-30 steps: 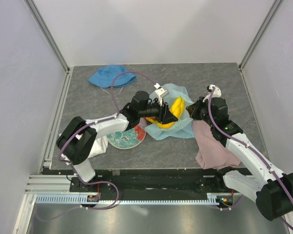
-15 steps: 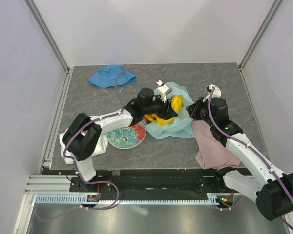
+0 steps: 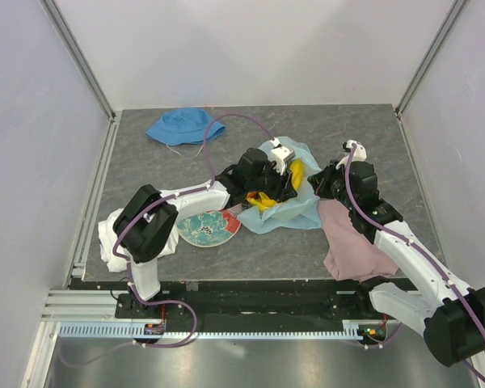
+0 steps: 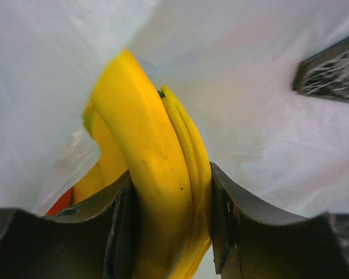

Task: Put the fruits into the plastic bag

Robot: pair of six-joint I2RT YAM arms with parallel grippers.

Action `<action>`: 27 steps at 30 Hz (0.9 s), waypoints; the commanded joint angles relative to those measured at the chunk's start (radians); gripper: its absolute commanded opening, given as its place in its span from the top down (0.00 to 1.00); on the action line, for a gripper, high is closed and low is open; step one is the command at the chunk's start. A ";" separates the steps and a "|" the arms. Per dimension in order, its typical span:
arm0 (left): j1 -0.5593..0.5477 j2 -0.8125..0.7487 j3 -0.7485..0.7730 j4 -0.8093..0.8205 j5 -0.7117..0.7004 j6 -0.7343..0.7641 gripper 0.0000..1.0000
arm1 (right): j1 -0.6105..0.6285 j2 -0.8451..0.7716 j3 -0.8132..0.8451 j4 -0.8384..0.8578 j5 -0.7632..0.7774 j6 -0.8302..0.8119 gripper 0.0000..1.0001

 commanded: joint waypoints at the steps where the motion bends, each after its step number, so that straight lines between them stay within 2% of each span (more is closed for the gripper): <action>1: -0.031 0.019 0.053 0.029 0.029 0.045 0.74 | -0.004 0.005 0.038 0.023 -0.007 0.003 1.00; 3: -0.031 0.019 0.051 0.030 0.030 0.036 0.66 | -0.004 0.009 0.035 0.023 -0.007 0.003 1.00; 4: -0.031 0.010 0.043 0.029 0.030 0.037 0.57 | -0.002 0.009 0.035 0.023 -0.004 0.000 1.00; 6: -0.031 0.001 0.036 0.029 0.021 0.040 0.45 | -0.002 0.011 0.029 0.026 0.001 0.002 1.00; 12: -0.031 -0.053 0.010 0.030 0.007 0.069 0.22 | -0.002 0.014 0.023 0.032 0.004 0.003 1.00; 21: -0.031 -0.174 -0.036 0.017 -0.014 0.126 0.14 | -0.002 0.060 0.044 0.040 0.016 -0.016 0.99; 27: -0.030 -0.182 -0.039 -0.062 -0.075 0.237 0.12 | -0.011 0.111 0.124 0.015 0.009 -0.064 0.99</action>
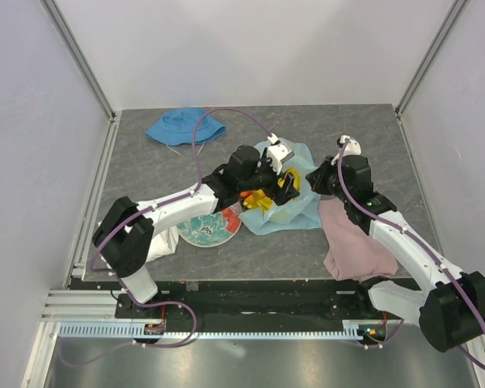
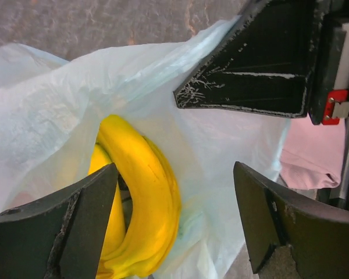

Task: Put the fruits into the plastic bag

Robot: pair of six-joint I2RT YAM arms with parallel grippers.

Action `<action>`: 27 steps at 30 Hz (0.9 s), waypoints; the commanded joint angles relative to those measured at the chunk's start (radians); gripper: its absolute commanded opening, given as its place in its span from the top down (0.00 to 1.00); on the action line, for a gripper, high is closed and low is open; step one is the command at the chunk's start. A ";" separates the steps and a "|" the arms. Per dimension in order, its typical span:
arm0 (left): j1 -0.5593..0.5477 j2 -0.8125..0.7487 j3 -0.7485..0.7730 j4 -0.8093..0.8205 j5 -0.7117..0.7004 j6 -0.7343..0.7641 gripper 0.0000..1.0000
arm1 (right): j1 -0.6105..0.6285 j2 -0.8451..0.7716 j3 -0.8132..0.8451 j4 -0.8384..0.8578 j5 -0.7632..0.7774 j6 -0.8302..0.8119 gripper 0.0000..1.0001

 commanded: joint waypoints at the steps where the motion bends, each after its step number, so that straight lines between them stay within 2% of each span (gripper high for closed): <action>1: -0.002 -0.014 0.002 -0.057 -0.085 0.134 0.12 | -0.014 0.032 0.098 0.015 -0.003 -0.046 0.99; 5: -0.002 -0.007 0.007 -0.104 -0.161 0.168 0.13 | -0.026 0.064 0.121 0.007 -0.023 -0.049 0.98; 11: -0.002 -0.080 -0.111 0.010 -0.235 0.172 0.12 | -0.057 0.092 0.130 0.007 -0.056 -0.046 0.99; 16: 0.007 -0.020 -0.062 -0.057 -0.321 0.187 0.13 | -0.077 0.099 0.132 0.007 -0.075 -0.049 0.99; 21: 0.012 0.007 -0.059 -0.032 -0.371 0.180 0.15 | -0.087 0.101 0.132 0.006 -0.088 -0.047 0.99; 24: 0.016 0.033 -0.033 -0.045 -0.465 0.163 0.17 | -0.087 0.104 0.133 0.007 -0.098 -0.043 0.99; 27: 0.036 0.062 -0.016 -0.038 -0.473 0.132 0.17 | -0.089 0.104 0.132 0.012 -0.101 -0.041 0.99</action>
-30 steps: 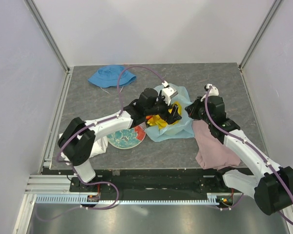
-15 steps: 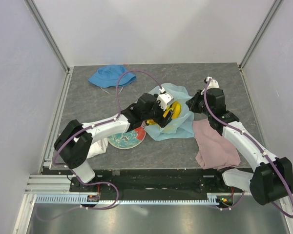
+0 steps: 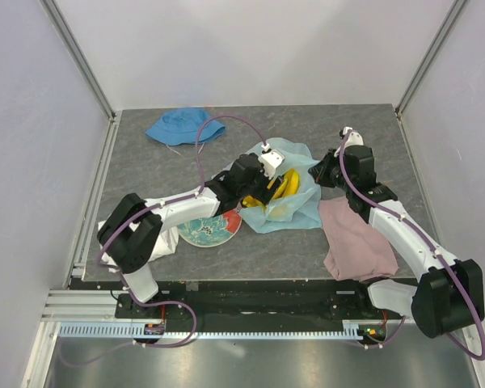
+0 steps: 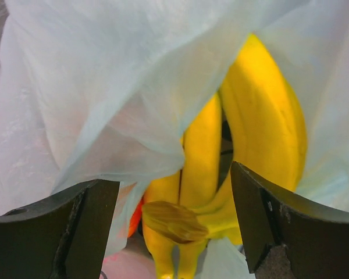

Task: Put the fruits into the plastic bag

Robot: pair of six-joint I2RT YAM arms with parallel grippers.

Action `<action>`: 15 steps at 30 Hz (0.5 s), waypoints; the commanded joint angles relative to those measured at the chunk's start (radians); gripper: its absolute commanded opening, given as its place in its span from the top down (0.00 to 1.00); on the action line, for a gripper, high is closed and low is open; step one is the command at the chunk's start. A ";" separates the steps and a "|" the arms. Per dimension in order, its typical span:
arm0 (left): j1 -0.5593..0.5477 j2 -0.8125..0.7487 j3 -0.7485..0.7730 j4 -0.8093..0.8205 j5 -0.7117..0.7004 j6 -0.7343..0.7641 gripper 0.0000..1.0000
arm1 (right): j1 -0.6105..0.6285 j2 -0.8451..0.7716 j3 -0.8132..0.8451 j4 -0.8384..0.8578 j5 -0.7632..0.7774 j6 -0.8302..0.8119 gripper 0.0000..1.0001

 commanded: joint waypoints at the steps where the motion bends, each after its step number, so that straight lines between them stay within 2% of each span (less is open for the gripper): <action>1: 0.025 0.042 0.060 0.036 -0.085 -0.018 0.16 | -0.007 0.009 0.047 0.020 -0.020 -0.005 0.99; 9: 0.039 0.089 0.048 0.195 -0.080 -0.064 0.14 | -0.007 0.026 0.035 0.034 -0.033 0.004 0.99; 12: 0.042 0.111 0.045 0.255 -0.094 -0.078 0.17 | -0.008 0.034 0.030 0.046 -0.041 0.010 0.99; 15: 0.047 0.126 0.031 0.327 -0.068 -0.087 0.24 | -0.008 0.043 0.029 0.049 -0.041 0.010 0.99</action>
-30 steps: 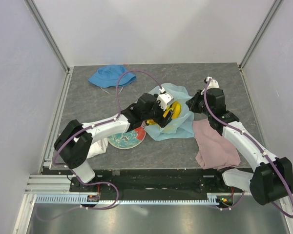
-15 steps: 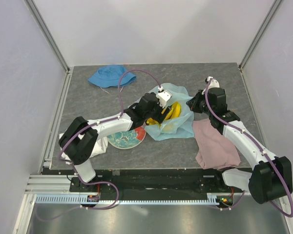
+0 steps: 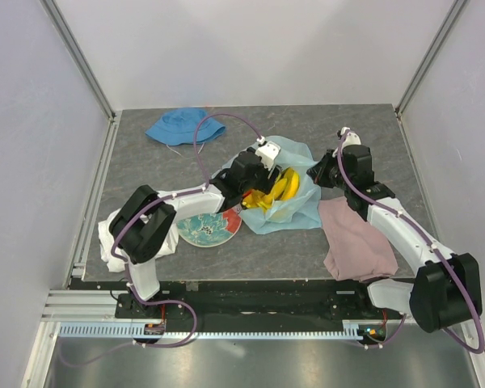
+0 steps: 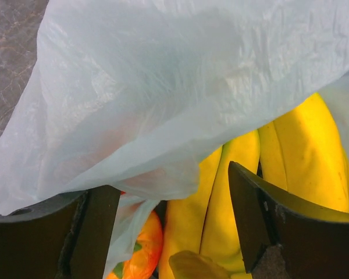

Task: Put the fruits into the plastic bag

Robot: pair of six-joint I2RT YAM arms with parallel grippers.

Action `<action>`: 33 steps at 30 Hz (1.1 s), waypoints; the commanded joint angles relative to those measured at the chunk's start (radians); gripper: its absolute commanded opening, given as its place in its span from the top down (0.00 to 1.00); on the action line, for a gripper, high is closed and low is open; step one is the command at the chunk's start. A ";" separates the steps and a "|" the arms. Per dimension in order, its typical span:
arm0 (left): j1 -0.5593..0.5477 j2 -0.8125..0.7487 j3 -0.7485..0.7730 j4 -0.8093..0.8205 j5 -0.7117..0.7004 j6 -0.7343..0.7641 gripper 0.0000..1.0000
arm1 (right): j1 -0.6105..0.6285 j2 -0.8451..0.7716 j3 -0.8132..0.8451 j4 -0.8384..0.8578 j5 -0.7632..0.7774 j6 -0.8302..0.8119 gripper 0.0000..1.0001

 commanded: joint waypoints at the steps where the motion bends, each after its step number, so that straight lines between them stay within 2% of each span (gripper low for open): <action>1: 0.011 0.029 -0.005 0.181 0.006 -0.047 0.30 | -0.002 0.015 0.030 0.043 -0.014 0.004 0.99; 5: 0.019 0.054 0.002 0.214 0.037 -0.076 0.48 | -0.002 0.029 0.041 0.046 -0.017 0.003 0.99; 6: 0.022 0.055 0.010 0.213 0.042 -0.080 0.59 | -0.004 0.031 0.044 0.046 -0.017 0.003 0.99; 8: 0.030 0.046 0.010 0.217 0.062 -0.100 0.71 | -0.004 0.037 0.051 0.046 -0.016 -0.002 0.99; 9: 0.033 0.039 0.004 0.222 0.069 -0.108 0.81 | -0.007 0.039 0.056 0.046 -0.017 -0.002 0.99; 11: 0.040 0.007 -0.011 0.248 0.086 -0.123 0.89 | -0.010 0.045 0.067 0.046 -0.019 -0.005 0.99; 12: 0.043 -0.006 -0.025 0.256 0.095 -0.126 0.96 | -0.010 0.048 0.070 0.048 -0.020 -0.008 0.99; 16: 0.065 -0.084 -0.047 0.247 0.167 -0.146 0.98 | -0.024 0.075 0.099 0.048 -0.022 -0.022 0.99; 20: 0.102 -0.173 -0.051 0.181 0.380 -0.165 0.98 | -0.065 0.159 0.200 0.048 -0.024 -0.052 0.99; 22: 0.123 -0.226 -0.050 0.150 0.437 -0.179 0.98 | -0.077 0.201 0.260 0.046 -0.025 -0.072 0.99; 26: 0.166 -0.290 -0.021 0.060 0.563 -0.221 0.99 | -0.093 0.380 0.503 0.019 -0.031 -0.134 0.99; 31: 0.223 -0.291 0.021 -0.011 0.654 -0.324 0.99 | -0.094 0.600 0.761 -0.042 -0.105 -0.151 0.99; 33: 0.238 -0.279 0.033 -0.020 0.678 -0.359 0.99 | -0.093 0.686 0.853 -0.065 -0.157 -0.141 0.88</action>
